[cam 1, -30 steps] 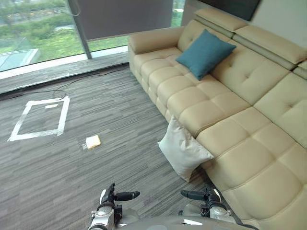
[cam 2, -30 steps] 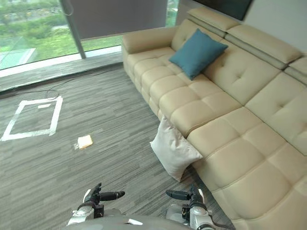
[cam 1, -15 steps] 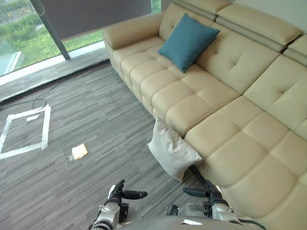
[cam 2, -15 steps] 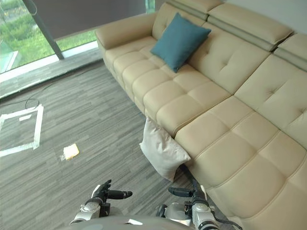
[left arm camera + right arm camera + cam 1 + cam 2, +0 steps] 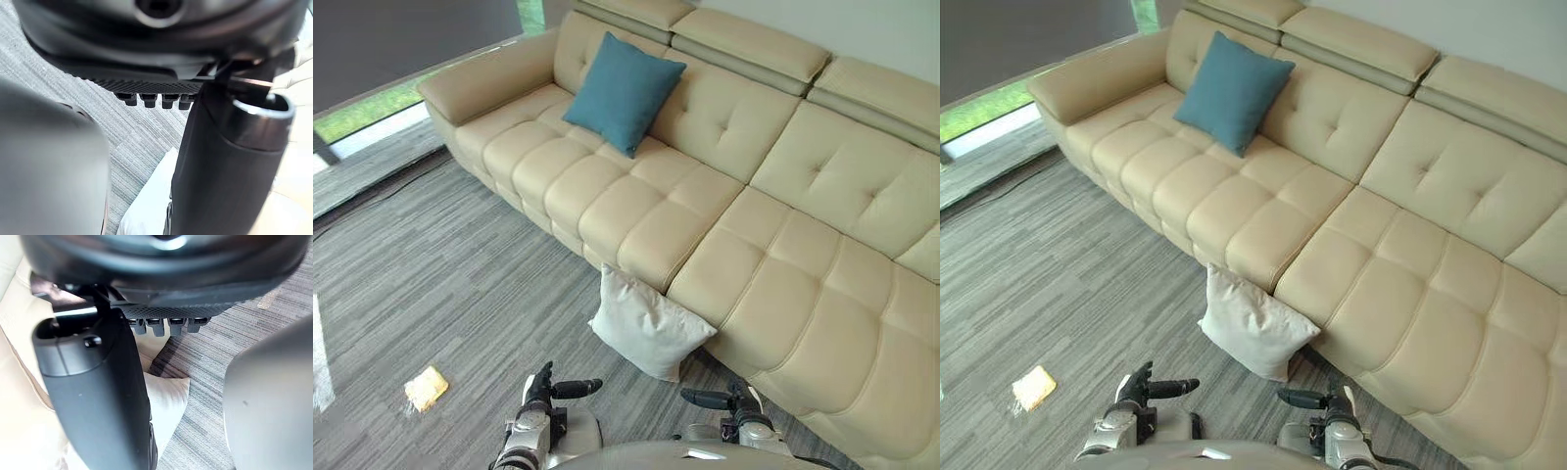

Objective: Pick up cushions and gather them together orderly.

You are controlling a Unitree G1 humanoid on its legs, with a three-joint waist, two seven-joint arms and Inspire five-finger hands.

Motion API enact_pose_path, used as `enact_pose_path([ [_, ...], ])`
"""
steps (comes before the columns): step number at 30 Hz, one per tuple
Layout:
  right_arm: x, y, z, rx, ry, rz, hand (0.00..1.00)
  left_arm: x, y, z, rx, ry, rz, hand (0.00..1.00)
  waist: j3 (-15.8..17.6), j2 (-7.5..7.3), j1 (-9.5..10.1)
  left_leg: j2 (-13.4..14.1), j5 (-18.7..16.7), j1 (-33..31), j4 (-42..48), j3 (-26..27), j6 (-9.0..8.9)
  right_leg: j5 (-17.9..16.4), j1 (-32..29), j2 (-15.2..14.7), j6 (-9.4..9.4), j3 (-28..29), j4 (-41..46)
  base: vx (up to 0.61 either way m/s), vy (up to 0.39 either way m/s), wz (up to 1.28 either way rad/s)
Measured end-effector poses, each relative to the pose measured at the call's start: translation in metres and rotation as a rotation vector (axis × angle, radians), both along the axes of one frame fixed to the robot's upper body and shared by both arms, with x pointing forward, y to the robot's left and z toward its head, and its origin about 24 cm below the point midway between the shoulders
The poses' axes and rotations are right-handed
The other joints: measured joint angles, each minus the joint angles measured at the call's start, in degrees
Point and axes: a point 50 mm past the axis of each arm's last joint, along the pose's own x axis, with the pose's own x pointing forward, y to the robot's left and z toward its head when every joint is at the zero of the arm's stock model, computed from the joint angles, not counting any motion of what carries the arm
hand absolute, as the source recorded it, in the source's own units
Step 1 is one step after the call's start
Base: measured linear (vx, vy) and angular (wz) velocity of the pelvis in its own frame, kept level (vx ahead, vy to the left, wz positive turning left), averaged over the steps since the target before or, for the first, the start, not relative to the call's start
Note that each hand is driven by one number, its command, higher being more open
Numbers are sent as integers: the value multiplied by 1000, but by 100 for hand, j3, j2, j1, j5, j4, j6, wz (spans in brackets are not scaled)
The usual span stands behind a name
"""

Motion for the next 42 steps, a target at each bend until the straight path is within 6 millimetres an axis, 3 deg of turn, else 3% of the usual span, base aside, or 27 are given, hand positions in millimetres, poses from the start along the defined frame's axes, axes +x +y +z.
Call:
enact_pose_path([
  [3, 2, -2, 1, -5, -2, 15, 100, -7, -3, -3, -5, 26, -20, 100, -25, 75, -47, -38, -4, 558, -391, 448, 14, 180, -302, -262, -46, -521, 774, 43, 79, -80],
  [7, 6, -3, 0, -21, 13, 60, 100, -12, -3, -5, 2, 47, -51, 100, -60, 123, -169, 14, 207, 851, -907, 793, -74, 174, -320, -283, -58, -1408, 199, 33, -56, -55],
  [8, 5, -3, -1, -18, 23, 65, 100, -12, 1, -4, 6, 50, -52, 100, -79, 50, -176, -36, 241, 861, -970, 860, -130, 204, -288, -258, -200, -1770, -257, 55, -120, -50],
  [10, 7, -11, 0, -34, 27, 60, 100, -11, -6, -6, -4, 59, -87, 100, -53, 264, -222, 60, 364, 882, -1180, 479, -186, 353, -213, 39, -359, -1716, -592, 65, -145, -43],
  [13, 6, -13, 0, -38, 28, 53, 100, -10, -9, -6, -12, 56, -98, 100, -20, 328, -211, 241, 399, 944, -1154, 342, -245, 409, -33, 268, -447, -1705, -859, 32, -175, -12],
  [16, 3, -11, -2, -30, 35, 31, 100, -5, -9, -4, -18, 40, -109, 100, 26, 259, -208, 483, 379, 641, -321, 167, -297, 433, 286, 407, -501, -1824, -1171, 10, -164, 17],
  [19, -1, -12, -2, -32, 34, 26, 100, -2, -11, -2, -24, 13, -91, 100, 56, 298, -134, 869, 218, 74, 1062, 37, -378, 445, 521, 565, -558, -1765, -1348, 16, -63, -7],
  [20, -1, -13, -2, -33, 36, 25, 100, -2, -11, -2, -26, 11, -88, 100, 46, 324, -120, 913, 107, 51, 1145, 18, -383, 439, 540, 584, -567, -1716, -1354, 23, 12, -38],
  [21, -2, -14, -2, -33, 35, 13, 100, -3, -11, -2, -32, 7, -71, 100, 34, 344, -103, 897, -72, 33, 1037, -16, -385, 436, 541, 607, -571, -1588, -1350, 32, 93, -54],
  [24, -3, -15, -2, -28, 31, -21, 100, -2, -10, -2, -33, 2, -54, 100, 54, 325, -54, 687, -117, -18, 227, -460, -376, 400, 480, 583, -518, -1272, -1217, 9, 144, -64],
  [25, -4, -15, -1, -32, 26, -32, 100, 0, -10, -1, -33, -4, -54, 100, 56, 362, -41, 558, 243, -60, -105, -769, -419, 280, 384, 520, -397, -1098, -948, -38, 125, -48],
  [28, -8, -11, -3, -16, 34, -45, 100, -2, -7, -1, -19, 1, -54, 100, -24, 187, -40, 296, 244, 91, -309, -527, -346, 246, 282, 277, -234, -915, -887, 71, 177, -27],
  [32, -10, -12, -3, -12, 34, -65, 100, -5, -7, -2, -19, 17, -60, 100, -58, 164, -41, 19, 265, 404, -569, -328, -307, 189, 343, 53, -68, -783, -853, 106, 132, -16],
  [39, -7, -19, -1, -31, 21, -72, 100, -5, -11, -3, -23, 15, -64, 100, -15, 318, -32, 26, 265, 398, -552, -326, -305, 66, 227, -15, -1, -820, -560, 23, -20, -1],
  [41, 2, -17, 2, -35, -2, -71, 100, 3, -8, 1, -12, -16, -39, 100, 113, 224, -24, 73, 184, -23, -190, -447, -300, -67, -139, -63, -41, -884, -202, -96, -131, 26],
  [42, 7, -18, 4, -37, -20, -74, 100, 9, -7, 3, -12, -37, -19, 100, 177, 254, -12, 151, 50, -369, 144, -539, -303, -163, -360, -50, -90, -961, -11, -140, -131, 29],
])
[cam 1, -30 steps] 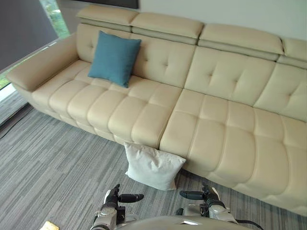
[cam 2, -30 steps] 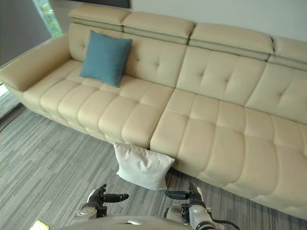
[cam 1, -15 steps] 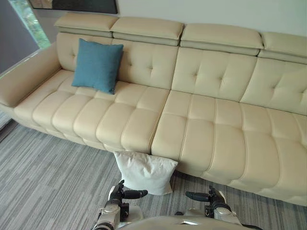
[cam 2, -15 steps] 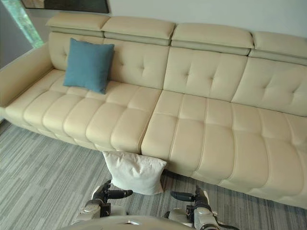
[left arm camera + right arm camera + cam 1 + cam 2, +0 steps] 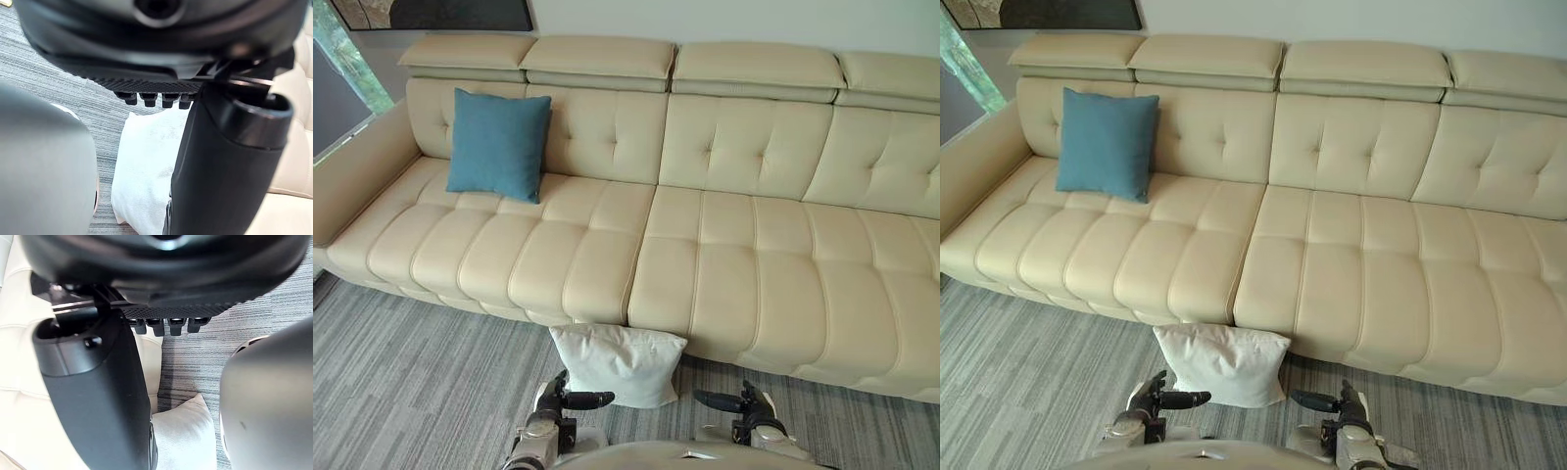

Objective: Pick up cushions and gather them together orderly.

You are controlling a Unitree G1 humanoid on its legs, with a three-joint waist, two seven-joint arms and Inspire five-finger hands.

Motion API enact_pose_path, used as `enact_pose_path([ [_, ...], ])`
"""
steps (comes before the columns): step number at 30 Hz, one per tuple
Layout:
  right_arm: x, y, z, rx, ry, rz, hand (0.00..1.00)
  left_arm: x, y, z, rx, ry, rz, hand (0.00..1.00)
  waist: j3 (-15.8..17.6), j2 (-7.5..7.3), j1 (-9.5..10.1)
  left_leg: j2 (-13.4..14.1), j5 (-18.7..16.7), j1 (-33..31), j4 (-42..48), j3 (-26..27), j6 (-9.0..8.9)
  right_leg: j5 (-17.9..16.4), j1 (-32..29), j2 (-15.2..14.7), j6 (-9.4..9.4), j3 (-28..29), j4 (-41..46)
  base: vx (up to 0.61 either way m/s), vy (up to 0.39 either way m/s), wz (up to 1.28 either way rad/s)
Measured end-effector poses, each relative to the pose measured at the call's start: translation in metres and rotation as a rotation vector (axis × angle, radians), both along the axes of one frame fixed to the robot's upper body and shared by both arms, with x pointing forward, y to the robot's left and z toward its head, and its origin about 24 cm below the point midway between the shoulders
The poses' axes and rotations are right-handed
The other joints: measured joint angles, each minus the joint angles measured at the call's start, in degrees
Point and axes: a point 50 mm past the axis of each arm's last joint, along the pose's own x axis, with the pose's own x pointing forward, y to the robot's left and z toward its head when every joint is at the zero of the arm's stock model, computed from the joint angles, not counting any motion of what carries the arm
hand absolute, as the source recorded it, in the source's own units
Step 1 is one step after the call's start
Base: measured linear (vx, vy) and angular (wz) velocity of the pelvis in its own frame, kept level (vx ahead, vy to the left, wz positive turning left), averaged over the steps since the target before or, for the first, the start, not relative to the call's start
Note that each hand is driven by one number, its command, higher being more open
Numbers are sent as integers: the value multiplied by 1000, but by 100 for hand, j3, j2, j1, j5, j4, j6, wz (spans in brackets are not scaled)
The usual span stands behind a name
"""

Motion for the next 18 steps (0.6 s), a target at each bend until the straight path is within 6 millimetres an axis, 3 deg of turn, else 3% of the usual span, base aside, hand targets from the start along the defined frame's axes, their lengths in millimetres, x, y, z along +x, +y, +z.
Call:
enact_pose_path([
  [1, 11, 0, 4, -6, -29, 1, 100, 10, 1, 4, -1, -31, 21, 100, 184, 33, 26, 83, -137, -351, 418, -79, 15, -103, -250, 9, -36, -56, 295, -182, -116, 25],
  [5, 52, 4, 22, -22, -149, 0, 100, 50, 17, 25, 16, -166, 130, 100, 783, -141, 144, 277, -414, -1689, 1579, -348, 12, -414, -1446, -21, -190, -100, 1384, -228, -99, 12],
  [11, 101, 7, 52, -11, -308, -49, 100, 99, 36, 62, 15, -361, 273, 100, 1231, -260, 154, 360, -372, -3116, 2310, -588, 43, -467, -2785, -79, -297, -175, 2134, -174, -46, 7],
  [15, 149, 17, 88, 13, -453, -62, 100, 149, 44, 109, -5, -555, 347, 100, 1499, -294, 154, 332, -142, -4155, 2510, -728, 74, -386, -3801, -155, -443, -226, 2450, -115, -20, 12],
  [17, 180, 25, 117, 38, -554, -62, 100, 177, 47, 141, -25, -671, 366, 100, 1608, -304, 135, 315, -48, -4756, 2644, -816, 52, -363, -4387, -196, -482, -263, 2648, -85, -11, 11],
  [18, 184, 27, 121, 41, -569, -60, 100, 181, 46, 146, -30, -688, 369, 100, 1610, -303, 132, 314, -37, -4846, 2669, -828, 54, -362, -4479, -200, -484, -269, 2680, -64, -2, 5],
])
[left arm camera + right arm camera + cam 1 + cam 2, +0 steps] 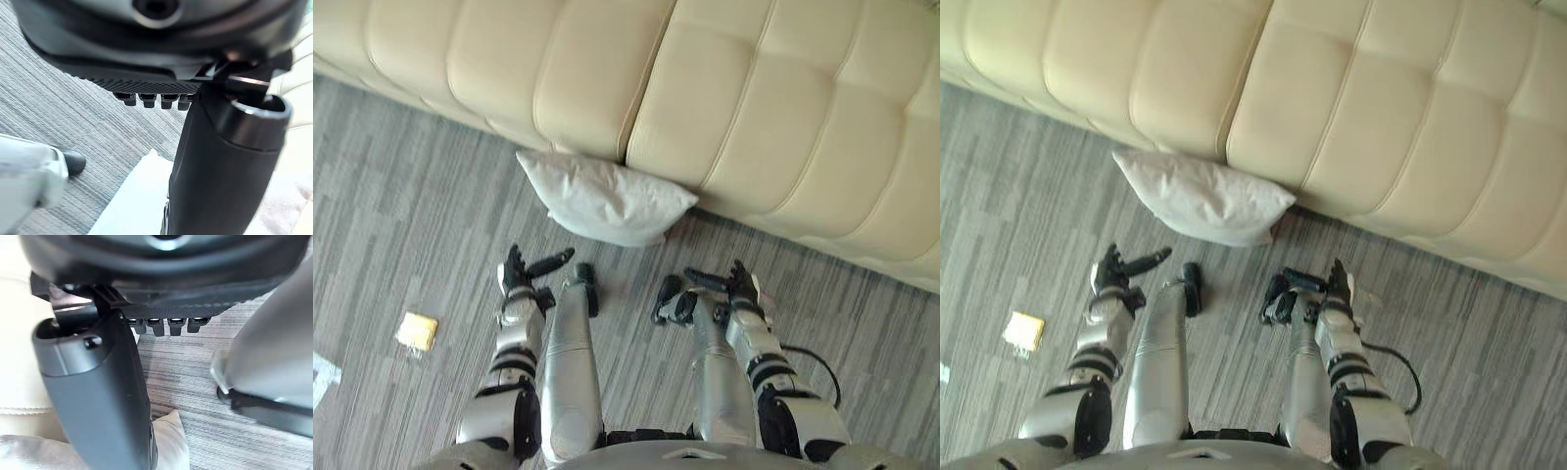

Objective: Pick up cushions and gather them together orderly.

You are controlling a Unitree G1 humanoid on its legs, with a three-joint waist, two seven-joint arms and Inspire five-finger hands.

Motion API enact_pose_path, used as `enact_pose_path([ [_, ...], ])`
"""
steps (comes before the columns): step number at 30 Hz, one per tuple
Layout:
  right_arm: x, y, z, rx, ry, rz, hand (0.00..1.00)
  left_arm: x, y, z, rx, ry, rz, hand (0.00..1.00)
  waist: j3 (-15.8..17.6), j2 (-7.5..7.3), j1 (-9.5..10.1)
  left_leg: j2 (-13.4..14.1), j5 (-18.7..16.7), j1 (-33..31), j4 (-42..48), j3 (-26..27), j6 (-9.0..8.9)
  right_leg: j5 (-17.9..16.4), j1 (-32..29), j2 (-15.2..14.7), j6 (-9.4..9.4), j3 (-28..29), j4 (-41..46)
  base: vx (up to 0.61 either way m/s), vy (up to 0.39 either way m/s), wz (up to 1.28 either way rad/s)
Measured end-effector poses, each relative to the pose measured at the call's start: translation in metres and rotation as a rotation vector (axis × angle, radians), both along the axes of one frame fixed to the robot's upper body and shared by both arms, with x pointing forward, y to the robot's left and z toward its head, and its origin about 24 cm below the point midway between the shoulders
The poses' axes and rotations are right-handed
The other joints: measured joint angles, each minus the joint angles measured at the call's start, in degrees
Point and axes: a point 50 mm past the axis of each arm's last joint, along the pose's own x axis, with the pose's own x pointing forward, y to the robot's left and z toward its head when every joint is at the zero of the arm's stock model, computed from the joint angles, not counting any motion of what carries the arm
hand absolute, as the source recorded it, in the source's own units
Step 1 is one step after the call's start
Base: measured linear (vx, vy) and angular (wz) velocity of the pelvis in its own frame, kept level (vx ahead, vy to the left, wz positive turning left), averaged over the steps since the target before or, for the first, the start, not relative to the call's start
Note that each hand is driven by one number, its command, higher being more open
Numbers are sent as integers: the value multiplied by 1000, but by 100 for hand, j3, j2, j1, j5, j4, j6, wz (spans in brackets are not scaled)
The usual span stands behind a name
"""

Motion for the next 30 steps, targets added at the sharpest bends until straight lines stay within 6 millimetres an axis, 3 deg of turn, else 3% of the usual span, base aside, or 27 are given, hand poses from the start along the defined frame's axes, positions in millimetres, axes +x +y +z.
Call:
enact_pose_path([
  [3, 34, 9, 46, -10, -155, 22, 100, 28, -6, 42, 6, -144, -19, 100, 99, -4, -15, -30, 75, -650, 173, -57, 1, 1, -652, -69, -3, -17, 261, -80, 3, 7],
  [4, 36, 10, 51, -11, -172, 23, 100, 30, -7, 46, 6, -158, -22, 100, 99, -3, -15, -37, 85, -713, 191, -65, 0, 1, -712, -75, -3, -16, 283, -81, 13, 5],
  [8, 63, 24, 105, -30, -349, 42, 100, 54, -21, 93, 66, -289, -89, 100, 155, -6, -21, -70, 131, -1403, 423, -165, -12, -2, -1382, -155, -4, -46, 580, -66, 22, 7],
  [11, 71, 32, 127, -45, -417, 65, 100, 63, -31, 111, 89, -335, -121, 100, 166, -4, -36, -92, 146, -1697, 542, -183, 4, -3, -1670, -202, -4, -43, 717, -60, 41, 4],
  [12, 73, 36, 135, -47, -437, 69, 0, 67, -35, 118, 101, -352, -135, 100, 172, -3, -41, -98, 158, -1808, 579, -195, 13, -3, -1767, -214, -3, -46, 753, -53, 38, 9],
  [13, 76, 40, 144, -58, -460, 77, 0, 72, -42, 130, 115, -379, -158, 0, 179, -6, -64, -129, 184, -1938, 617, -210, 27, -3, -1890, -253, -3, -46, 821, -52, 37, 8],
  [17, 79, 49, 159, -71, -509, 91, 0, 77, -50, 146, 151, -412, -177, 0, 180, -6, -84, -183, 260, -2071, 608, -266, 13, -3, -2002, -294, -3, -73, 858, -50, 20, 11],
  [21, 82, 59, 183, -91, -583, 106, 0, 79, -44, 169, 212, -462, -149, 0, 180, -7, -108, -212, 383, -2326, 597, -314, -10, 43, -2250, -326, -84, -121, 907, -39, 4, 8],
  [30, 69, 75, 185, -137, -647, 194, 0, 72, -46, 173, 299, -482, -148, 0, 177, -6, -101, -208, 470, -2252, 599, -316, -21, 134, -2186, -323, -243, -126, 900, -22, 9, 0],
])
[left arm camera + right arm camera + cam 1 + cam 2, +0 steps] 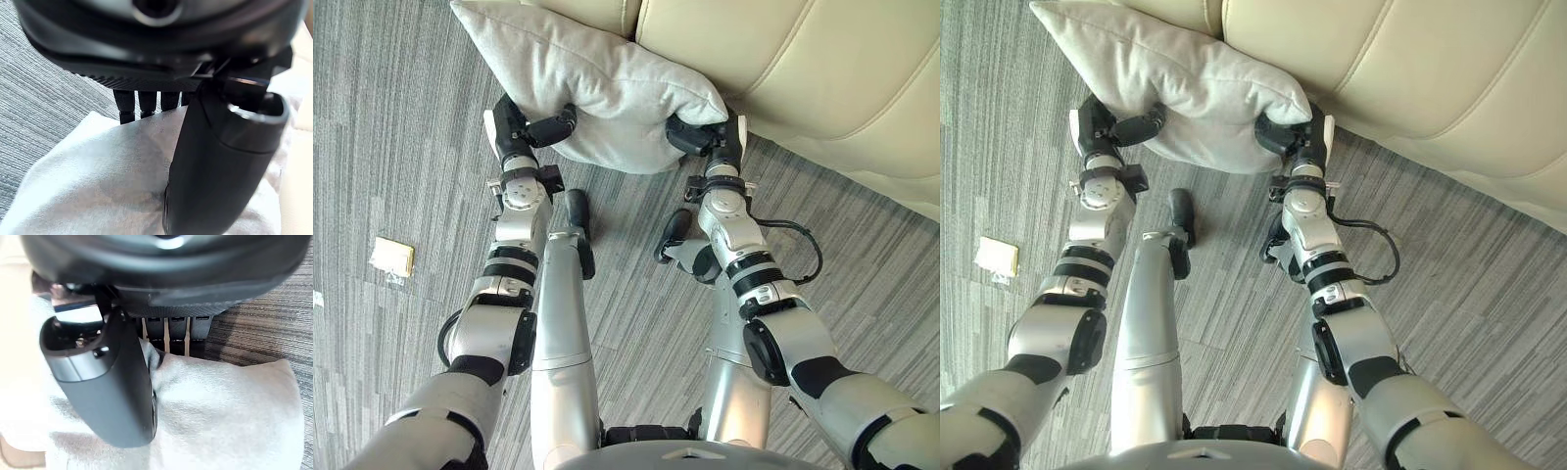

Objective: Pick up cushions and gather them together orderly.

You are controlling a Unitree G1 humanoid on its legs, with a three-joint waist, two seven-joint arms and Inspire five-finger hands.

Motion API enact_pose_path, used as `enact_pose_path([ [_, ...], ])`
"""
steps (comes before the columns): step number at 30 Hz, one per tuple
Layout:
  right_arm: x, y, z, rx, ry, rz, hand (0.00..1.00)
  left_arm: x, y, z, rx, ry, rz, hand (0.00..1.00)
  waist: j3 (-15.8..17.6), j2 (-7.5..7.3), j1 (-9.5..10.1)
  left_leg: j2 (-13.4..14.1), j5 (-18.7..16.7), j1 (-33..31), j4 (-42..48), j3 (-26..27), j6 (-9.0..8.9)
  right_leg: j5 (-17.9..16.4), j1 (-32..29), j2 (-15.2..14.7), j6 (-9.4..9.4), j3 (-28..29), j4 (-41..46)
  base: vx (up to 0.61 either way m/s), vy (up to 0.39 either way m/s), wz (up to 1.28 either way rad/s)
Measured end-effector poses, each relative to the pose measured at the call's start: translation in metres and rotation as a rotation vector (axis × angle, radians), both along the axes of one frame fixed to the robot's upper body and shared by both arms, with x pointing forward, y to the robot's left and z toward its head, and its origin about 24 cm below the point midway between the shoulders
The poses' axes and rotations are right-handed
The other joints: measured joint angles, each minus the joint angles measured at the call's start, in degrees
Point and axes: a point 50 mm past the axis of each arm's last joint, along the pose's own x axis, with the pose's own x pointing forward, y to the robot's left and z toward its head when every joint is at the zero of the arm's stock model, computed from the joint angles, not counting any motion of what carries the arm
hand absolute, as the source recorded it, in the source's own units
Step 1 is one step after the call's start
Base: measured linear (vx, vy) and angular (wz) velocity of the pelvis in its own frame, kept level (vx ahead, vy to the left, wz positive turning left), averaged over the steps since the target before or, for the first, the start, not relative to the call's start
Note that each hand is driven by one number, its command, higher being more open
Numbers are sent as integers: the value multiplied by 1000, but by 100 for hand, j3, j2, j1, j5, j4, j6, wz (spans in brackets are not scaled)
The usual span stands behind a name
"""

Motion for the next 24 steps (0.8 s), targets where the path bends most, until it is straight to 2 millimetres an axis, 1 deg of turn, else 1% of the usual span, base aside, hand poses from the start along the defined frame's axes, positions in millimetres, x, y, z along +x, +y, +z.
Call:
enact_pose_path([
  [2, -6, -3, -6, 3, -3, -1, 0, -6, -2, -9, -3, 8, -9, 0, -4, -2, -1, 0, 5, 209, -47, 15, 1, 6, 203, 3, -8, 5, -37, -37, 14, -1],
  [4, -14, -8, -18, 10, 9, -9, 0, -14, -5, -23, -7, 20, -27, 0, -14, -2, 2, 3, 19, 577, -218, 66, -3, 35, 521, 28, -3, 25, -192, -33, -7, -6],
  [5, -20, -11, -28, 13, 22, -14, 0, -20, -8, -34, -16, 31, -40, 0, -24, -5, 4, 22, 60, 878, -416, 124, -4, 72, 776, 77, 36, 45, -375, -16, -21, -10],
  [6, -22, -13, -31, 14, 26, -17, 0, -23, -10, -38, -22, 34, -46, 0, -35, -6, 6, 24, 89, 996, -519, 153, -2, 95, 872, 88, 31, 48, -456, 2, -32, -10],
  [7, -30, -17, -41, 21, 39, -25, 0, -30, -14, -50, -44, 48, -61, 0, -50, -6, 8, 22, 145, 1308, -743, 216, -10, 151, 1132, 115, 51, 60, -646, 10, -25, -8],
  [8, -34, -19, -46, 25, 46, -28, 0, -34, -17, -56, -54, 57, -68, 0, -50, -6, 11, 23, 156, 1465, -834, 233, -11, 174, 1278, 141, 37, 60, -748, 41, -30, -12],
  [9, -46, -26, -63, 34, 79, -45, 0, -45, -25, -74, -73, 95, -95, 0, -68, -4, 13, 39, 200, 1983, -1114, 283, -25, 223, 1764, 210, 49, 39, -1036, 50, -17, -10],
  [10, -50, -28, -66, 36, 84, -50, 0, -48, -27, -77, -79, 101, -101, 0, -95, -8, 7, 39, 206, 2089, -1179, 295, -28, 229, 1864, 220, 57, 37, -1094, 77, -13, -11],
  [11, -61, -33, -76, 44, 101, -62, 0, -60, -33, -90, -105, 124, -113, 0, -125, -12, -6, 52, 208, 2475, -1351, 332, -35, 240, 2232, 268, 74, 34, -1276, 65, 0, -6],
  [12, -61, -33, -76, 44, 101, -63, 0, -60, -34, -90, -107, 124, -114, 0, -127, -12, -6, 53, 208, 2487, -1361, 334, -35, 240, 2245, 269, 75, 34, -1284, 94, 6, -10],
  [13, -72, -39, -84, 46, 112, -76, 0, -71, -41, -101, -129, 146, -130, 0, -191, -13, -9, 53, 214, 2878, -1567, 377, -47, 279, 2607, 306, 71, 30, -1477, 103, 9, -7],
  [14, -78, -42, -88, 46, 117, -83, 0, -77, -43, -107, -136, 158, -139, 0, -246, -12, -12, 49, 216, 3087, -1671, 400, -50, 285, 2805, 327, 79, 27, -1585, 107, 11, -11],
  [17, -99, -49, -98, 17, 127, -84, 0, -98, -47, -122, -152, 190, -159, 0, -498, -15, 4, 113, 213, 3913, -2121, 539, -66, 351, 3575, 493, 157, 39, -2082, 111, -8, -19],
  [18, -103, -50, -100, 13, 131, -83, 0, -102, -47, -124, -153, 194, -160, 0, -567, -19, 1, 123, 215, 4027, -2189, 565, -68, 361, 3678, 519, 160, 42, -2164, 123, -12, -18],
  [19, -110, -52, -104, 11, 140, -84, 0, -108, -48, -129, -153, 204, -168, 0, -749, -18, 2, 134, 222, 4178, -2318, 611, -80, 380, 3810, 559, 179, 47, -2295, 143, 0, -15],
  [21, -124, -56, -113, -16, 160, -86, 0, -121, -49, -139, -155, 232, -181, 0, -1060, -8, 4, 161, 231, 4757, -2681, 729, -98, 421, 4329, 660, 228, 85, -2654, 133, 0, -18],
  [22, -128, -56, -115, -18, 164, -84, 0, -124, -49, -141, -155, 239, -183, 0, -1148, -4, -1, 165, 231, 4848, -2751, 752, -98, 425, 4404, 676, 234, 88, -2726, 132, 0, -15],
  [24, -139, -60, -119, -40, 166, -86, 0, -136, -50, -147, -143, 252, -193, 0, -1428, -3, -1, 159, 242, 5296, -3084, 839, -125, 441, 4735, 747, 257, 157, -3002, 138, -2, -17],
])
